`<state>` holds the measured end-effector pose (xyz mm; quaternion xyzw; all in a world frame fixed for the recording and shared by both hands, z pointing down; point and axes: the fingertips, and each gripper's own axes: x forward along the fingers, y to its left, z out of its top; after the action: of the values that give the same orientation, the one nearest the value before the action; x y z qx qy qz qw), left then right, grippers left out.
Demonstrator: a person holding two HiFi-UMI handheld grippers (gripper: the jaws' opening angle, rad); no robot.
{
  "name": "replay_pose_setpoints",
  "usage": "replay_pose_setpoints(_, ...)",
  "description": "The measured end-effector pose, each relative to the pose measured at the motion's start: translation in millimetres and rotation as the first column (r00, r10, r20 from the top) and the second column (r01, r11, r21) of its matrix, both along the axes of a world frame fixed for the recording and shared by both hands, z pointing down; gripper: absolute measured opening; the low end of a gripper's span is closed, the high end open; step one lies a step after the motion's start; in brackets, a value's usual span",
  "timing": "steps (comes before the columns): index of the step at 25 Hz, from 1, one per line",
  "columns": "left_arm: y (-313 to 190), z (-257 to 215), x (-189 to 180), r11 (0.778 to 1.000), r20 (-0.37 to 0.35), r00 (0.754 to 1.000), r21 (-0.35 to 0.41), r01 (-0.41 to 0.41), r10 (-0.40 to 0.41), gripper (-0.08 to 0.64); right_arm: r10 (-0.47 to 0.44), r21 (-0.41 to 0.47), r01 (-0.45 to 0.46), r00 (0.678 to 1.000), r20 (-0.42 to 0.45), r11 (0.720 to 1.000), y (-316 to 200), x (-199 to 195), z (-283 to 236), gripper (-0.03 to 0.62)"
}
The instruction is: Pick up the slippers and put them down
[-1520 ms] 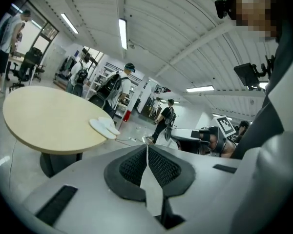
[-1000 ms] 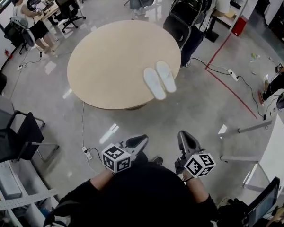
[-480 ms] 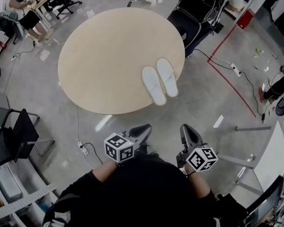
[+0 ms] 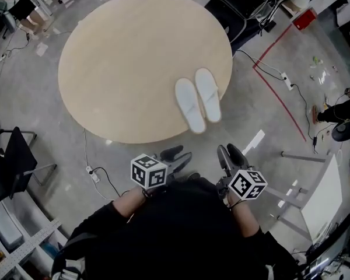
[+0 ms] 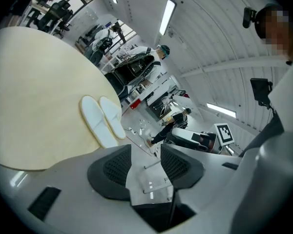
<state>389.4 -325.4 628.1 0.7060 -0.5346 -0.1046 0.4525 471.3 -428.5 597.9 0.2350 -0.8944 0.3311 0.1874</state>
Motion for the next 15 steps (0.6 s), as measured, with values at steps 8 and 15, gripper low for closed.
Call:
replay_pose_setpoints(8,-24.3,49.4,-3.3,0.986,-0.126,0.987,-0.146,0.086,-0.105,0.179,-0.01,-0.104,0.007,0.999,-0.033,0.995,-61.3,-6.1,50.4,0.176)
replay_pose_setpoints(15,-52.6,99.6,-9.3,0.922,-0.122,0.944,-0.283,0.263,-0.307,0.179,-0.194,-0.147,0.178,0.976,-0.102,0.973,-116.8,-25.7,113.3,0.176)
